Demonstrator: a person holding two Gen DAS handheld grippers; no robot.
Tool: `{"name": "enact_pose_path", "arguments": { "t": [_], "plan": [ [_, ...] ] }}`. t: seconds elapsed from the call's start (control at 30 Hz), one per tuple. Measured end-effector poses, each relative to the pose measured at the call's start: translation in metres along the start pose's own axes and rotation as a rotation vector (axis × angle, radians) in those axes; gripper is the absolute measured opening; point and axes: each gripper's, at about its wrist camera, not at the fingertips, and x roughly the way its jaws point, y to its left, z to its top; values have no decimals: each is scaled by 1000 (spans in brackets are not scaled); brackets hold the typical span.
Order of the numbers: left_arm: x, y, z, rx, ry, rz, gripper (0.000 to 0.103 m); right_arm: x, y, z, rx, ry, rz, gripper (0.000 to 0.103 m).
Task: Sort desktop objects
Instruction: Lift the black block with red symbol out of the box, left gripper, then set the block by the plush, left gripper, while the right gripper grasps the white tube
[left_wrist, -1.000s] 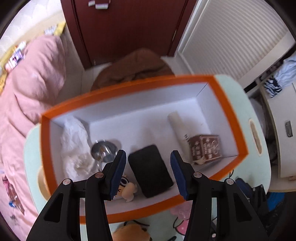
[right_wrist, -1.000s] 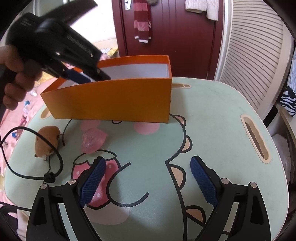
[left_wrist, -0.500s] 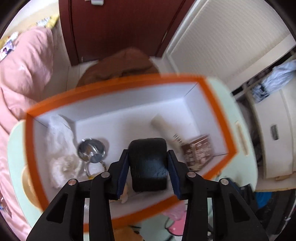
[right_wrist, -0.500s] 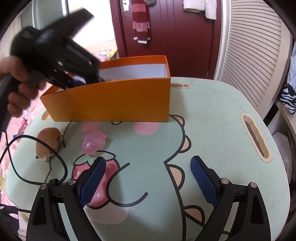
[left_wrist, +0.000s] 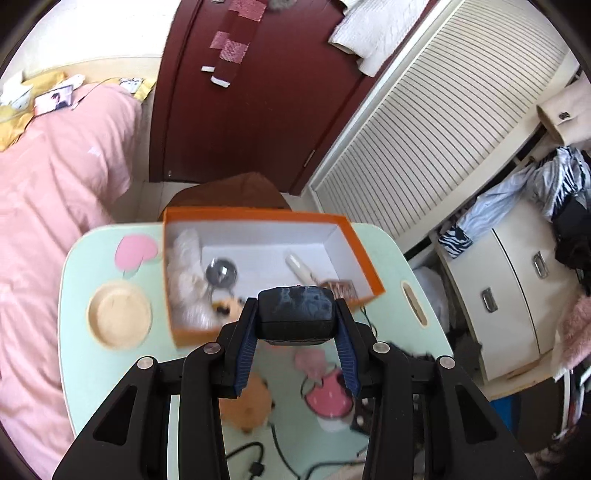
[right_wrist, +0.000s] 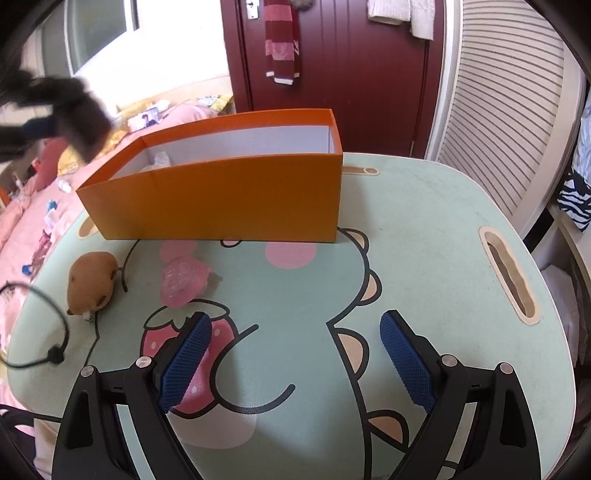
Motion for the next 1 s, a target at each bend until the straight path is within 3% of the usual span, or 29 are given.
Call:
{"name": "enact_pose_path", "arguments": {
  "t": [0.23,0.3,0.43,0.5,0.6,0.7,0.73,0.77,0.9,1.0],
  "plan": [
    [10,16,-44,-47,-12,53,41,2,4,2,-22,17,-23,93],
    [15,21,-54,-47,-37,114,41,2,4,3,-21,21,-23,93],
    [23,23,-66,-28,-65,156,41,-4,-3,9,-1,21,13,93],
    [22,27,-69,-32,-84,162,41,-10,-5,15,-29,13,-13,93],
    [22,33,-73,-49,-106,149,41,-27,-8,33,-77,-19,-28,89],
    [29,36,-79,-55,-93,147,41,-44,-8,70,-115,-52,11,85],
    [33,37,-82,-60,-84,144,41,-45,-5,85,-142,-45,19,76],
    [35,38,-86,-64,-86,135,41,-43,0,99,-171,-32,22,71],
    [36,32,-91,-36,-107,136,41,-12,23,150,-278,103,57,65],
    [37,32,-93,-39,-94,133,41,34,43,175,-325,246,86,58]
  ]
}}
